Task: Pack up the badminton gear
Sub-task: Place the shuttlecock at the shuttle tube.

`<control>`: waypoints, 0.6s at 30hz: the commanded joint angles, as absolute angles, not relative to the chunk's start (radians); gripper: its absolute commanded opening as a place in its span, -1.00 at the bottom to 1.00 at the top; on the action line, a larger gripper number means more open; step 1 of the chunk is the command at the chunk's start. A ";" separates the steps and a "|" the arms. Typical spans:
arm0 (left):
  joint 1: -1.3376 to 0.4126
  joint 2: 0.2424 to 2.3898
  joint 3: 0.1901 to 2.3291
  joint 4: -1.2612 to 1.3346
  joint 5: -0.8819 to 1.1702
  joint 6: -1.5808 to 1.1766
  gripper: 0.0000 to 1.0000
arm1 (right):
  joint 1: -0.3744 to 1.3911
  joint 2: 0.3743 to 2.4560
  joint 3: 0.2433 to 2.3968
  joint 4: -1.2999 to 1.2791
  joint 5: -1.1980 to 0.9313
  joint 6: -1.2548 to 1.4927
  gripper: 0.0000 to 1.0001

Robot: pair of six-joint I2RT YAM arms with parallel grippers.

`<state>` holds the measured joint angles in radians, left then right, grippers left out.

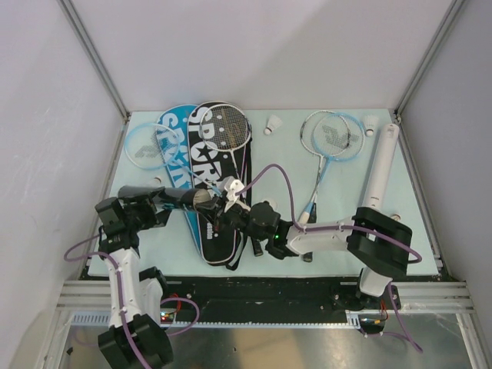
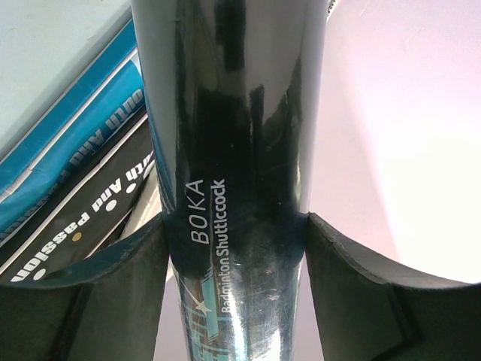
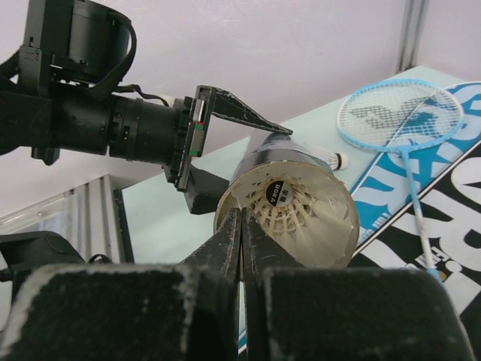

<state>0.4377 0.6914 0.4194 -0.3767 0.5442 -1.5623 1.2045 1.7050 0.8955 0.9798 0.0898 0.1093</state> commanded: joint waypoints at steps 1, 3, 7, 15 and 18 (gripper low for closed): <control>0.410 0.660 0.426 -0.349 0.610 -1.534 -0.20 | 1.188 1.729 0.936 0.998 0.049 0.193 -1.00; 0.408 0.657 0.421 -0.347 0.614 -1.532 -0.20 | 1.181 1.740 0.942 0.990 0.042 0.210 -1.00; 0.408 0.651 0.427 -0.347 0.612 -1.527 -0.20 | 1.171 1.767 0.958 0.973 0.022 0.244 -1.00; 0.407 0.649 0.441 -0.347 0.586 -1.513 -0.20 | 1.162 1.698 0.966 0.849 0.019 0.271 -0.77; 0.408 0.646 0.448 -0.347 0.571 -1.506 -0.20 | 1.138 1.630 0.984 0.706 -0.051 0.322 -0.46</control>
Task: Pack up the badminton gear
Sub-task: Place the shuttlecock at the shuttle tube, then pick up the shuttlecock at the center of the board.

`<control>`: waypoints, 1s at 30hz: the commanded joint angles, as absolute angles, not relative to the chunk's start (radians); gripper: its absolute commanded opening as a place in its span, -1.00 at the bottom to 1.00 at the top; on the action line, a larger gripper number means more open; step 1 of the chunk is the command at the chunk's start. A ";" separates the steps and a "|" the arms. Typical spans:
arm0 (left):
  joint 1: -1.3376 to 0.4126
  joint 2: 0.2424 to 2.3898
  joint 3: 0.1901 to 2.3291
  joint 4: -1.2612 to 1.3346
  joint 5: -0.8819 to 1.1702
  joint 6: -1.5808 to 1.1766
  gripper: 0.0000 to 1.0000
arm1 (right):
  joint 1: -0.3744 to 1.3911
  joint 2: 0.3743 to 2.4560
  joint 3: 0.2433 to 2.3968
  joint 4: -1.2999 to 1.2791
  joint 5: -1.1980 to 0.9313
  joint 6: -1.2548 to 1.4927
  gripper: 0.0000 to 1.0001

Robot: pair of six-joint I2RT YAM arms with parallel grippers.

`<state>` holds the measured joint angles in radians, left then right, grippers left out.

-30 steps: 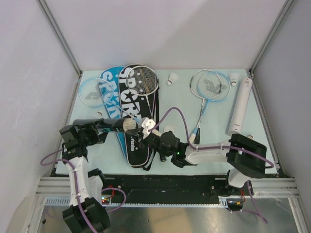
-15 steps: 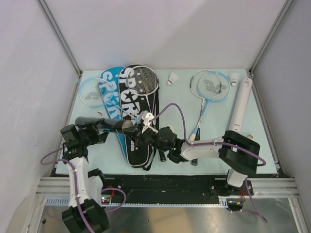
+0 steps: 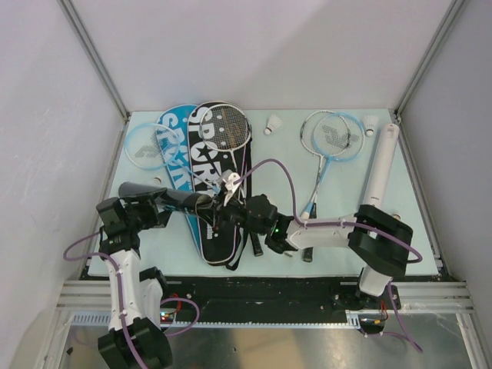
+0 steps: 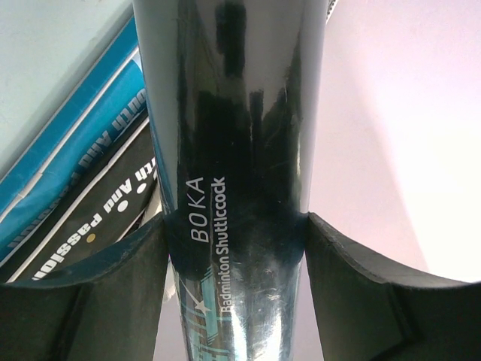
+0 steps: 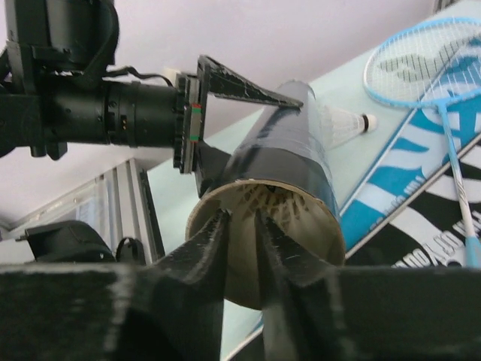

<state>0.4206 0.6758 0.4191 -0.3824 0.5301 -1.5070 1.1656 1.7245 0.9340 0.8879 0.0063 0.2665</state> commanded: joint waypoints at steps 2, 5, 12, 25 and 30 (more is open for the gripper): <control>0.407 0.647 0.452 -0.347 0.564 -1.506 -0.20 | 1.119 1.569 0.992 0.608 -0.084 0.352 -0.26; 0.409 0.648 0.465 -0.346 0.544 -1.490 -0.21 | 1.089 1.498 0.995 0.473 -0.145 0.379 -0.05; 0.408 0.646 0.473 -0.347 0.510 -1.434 -0.21 | 0.996 1.370 0.980 0.229 -0.346 0.506 0.19; 0.406 0.639 0.496 -0.347 0.518 -1.159 -0.16 | 0.600 1.240 0.976 -0.423 0.109 0.600 0.13; 0.404 0.636 0.518 -0.348 0.518 -1.053 -0.16 | 0.417 1.158 0.898 -0.495 0.323 0.702 0.15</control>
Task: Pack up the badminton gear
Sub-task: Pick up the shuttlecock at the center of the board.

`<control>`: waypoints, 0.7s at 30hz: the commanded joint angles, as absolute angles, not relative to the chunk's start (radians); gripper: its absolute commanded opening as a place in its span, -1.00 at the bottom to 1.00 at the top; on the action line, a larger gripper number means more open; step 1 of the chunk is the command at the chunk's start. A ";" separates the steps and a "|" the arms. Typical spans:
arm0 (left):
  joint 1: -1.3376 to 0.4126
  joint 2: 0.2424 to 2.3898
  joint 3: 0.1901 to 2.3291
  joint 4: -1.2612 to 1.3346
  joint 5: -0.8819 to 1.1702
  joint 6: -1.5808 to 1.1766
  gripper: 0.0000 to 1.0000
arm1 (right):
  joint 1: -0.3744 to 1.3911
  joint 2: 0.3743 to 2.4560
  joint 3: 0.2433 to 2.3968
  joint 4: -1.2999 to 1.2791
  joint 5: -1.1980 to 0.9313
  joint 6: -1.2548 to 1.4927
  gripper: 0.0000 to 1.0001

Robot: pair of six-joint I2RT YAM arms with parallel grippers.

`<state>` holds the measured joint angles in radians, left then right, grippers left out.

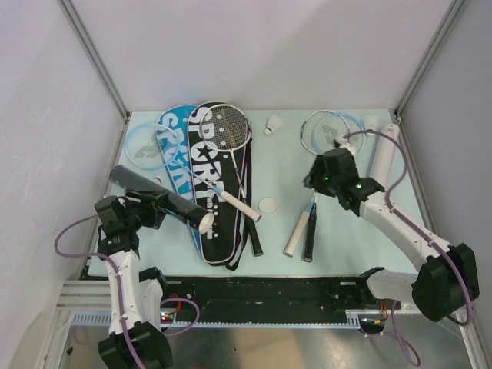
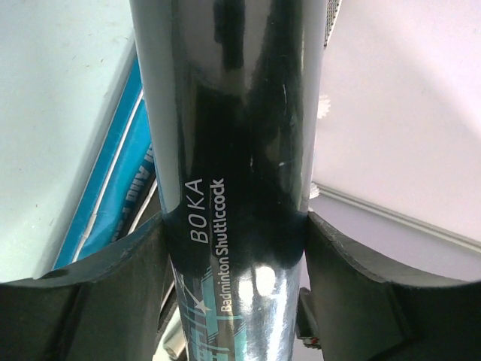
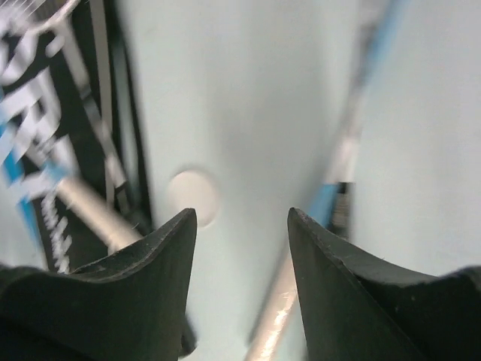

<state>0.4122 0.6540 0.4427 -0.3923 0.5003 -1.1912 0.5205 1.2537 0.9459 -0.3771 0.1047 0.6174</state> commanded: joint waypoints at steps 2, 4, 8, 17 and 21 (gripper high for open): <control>0.404 0.634 0.526 -0.347 0.515 -1.016 -0.17 | 0.345 1.101 0.863 -0.486 0.365 0.748 0.15; 0.402 0.637 0.532 -0.347 0.513 -0.987 -0.17 | 0.293 1.052 0.854 -0.503 0.425 0.794 0.15; 0.398 0.657 0.540 -0.348 0.511 -0.950 -0.17 | 0.178 0.966 0.850 -0.579 0.545 0.909 0.16; 0.363 0.740 0.585 -0.348 0.518 -0.935 -0.16 | -0.140 0.824 0.705 -0.597 0.611 1.084 0.21; 0.313 0.761 0.621 -0.348 0.498 -0.946 -0.15 | -0.256 0.807 0.655 -0.613 0.564 1.157 0.22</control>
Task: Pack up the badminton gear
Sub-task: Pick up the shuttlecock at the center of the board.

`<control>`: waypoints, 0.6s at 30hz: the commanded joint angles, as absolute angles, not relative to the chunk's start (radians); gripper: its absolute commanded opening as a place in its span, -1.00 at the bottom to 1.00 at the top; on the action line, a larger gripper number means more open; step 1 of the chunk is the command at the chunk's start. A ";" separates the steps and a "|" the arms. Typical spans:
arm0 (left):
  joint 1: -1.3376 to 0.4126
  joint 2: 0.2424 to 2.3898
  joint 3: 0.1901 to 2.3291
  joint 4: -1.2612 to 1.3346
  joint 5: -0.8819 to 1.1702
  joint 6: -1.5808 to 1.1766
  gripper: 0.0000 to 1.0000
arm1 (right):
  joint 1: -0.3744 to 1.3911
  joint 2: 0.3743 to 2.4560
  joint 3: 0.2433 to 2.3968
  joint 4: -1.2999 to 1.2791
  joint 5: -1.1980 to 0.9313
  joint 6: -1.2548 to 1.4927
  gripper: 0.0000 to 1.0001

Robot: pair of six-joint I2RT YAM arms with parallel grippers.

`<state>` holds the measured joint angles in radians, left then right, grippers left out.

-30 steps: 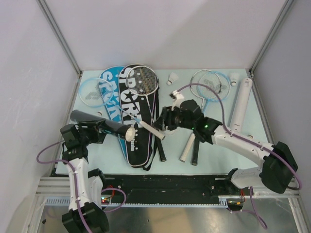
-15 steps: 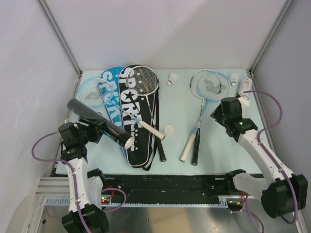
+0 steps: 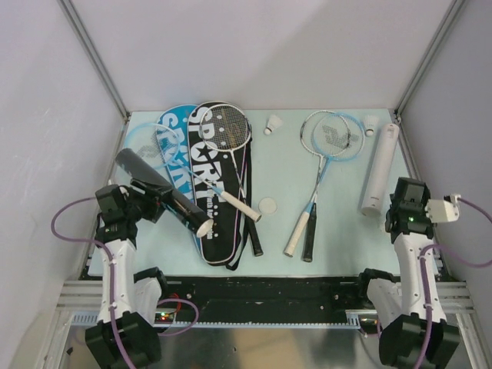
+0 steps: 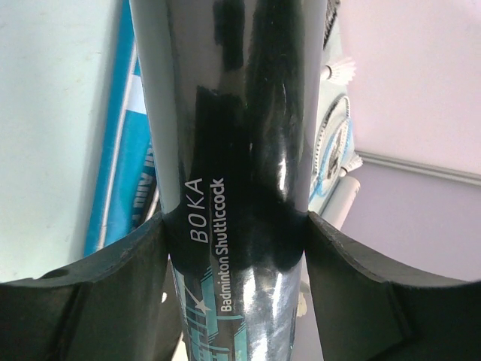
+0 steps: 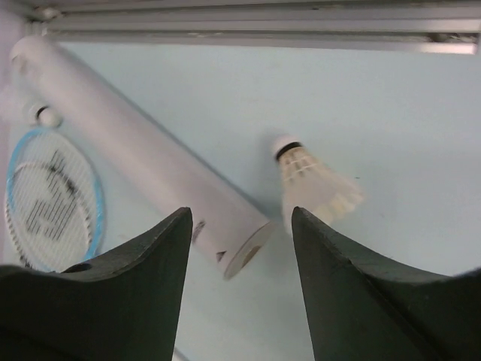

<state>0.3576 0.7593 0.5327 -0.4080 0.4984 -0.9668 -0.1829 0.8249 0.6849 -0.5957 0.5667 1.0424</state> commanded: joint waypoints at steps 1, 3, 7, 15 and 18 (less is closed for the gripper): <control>0.304 0.759 0.629 -0.347 0.489 -0.952 -0.15 | -0.271 0.809 0.649 -0.624 0.550 1.182 0.23; 0.286 0.745 0.635 -0.348 0.465 -0.966 -0.15 | -0.286 0.823 0.642 -0.652 0.539 1.227 0.27; 0.261 0.708 0.634 -0.348 0.426 -0.986 -0.15 | -0.297 0.845 0.617 -0.668 0.533 1.283 0.38; 0.255 0.692 0.652 -0.376 0.404 -0.986 -0.17 | -0.301 0.825 0.512 -0.600 0.515 1.344 0.43; 0.254 0.691 0.661 -0.384 0.395 -0.981 -0.18 | -0.301 0.828 0.490 -0.563 0.508 1.359 0.43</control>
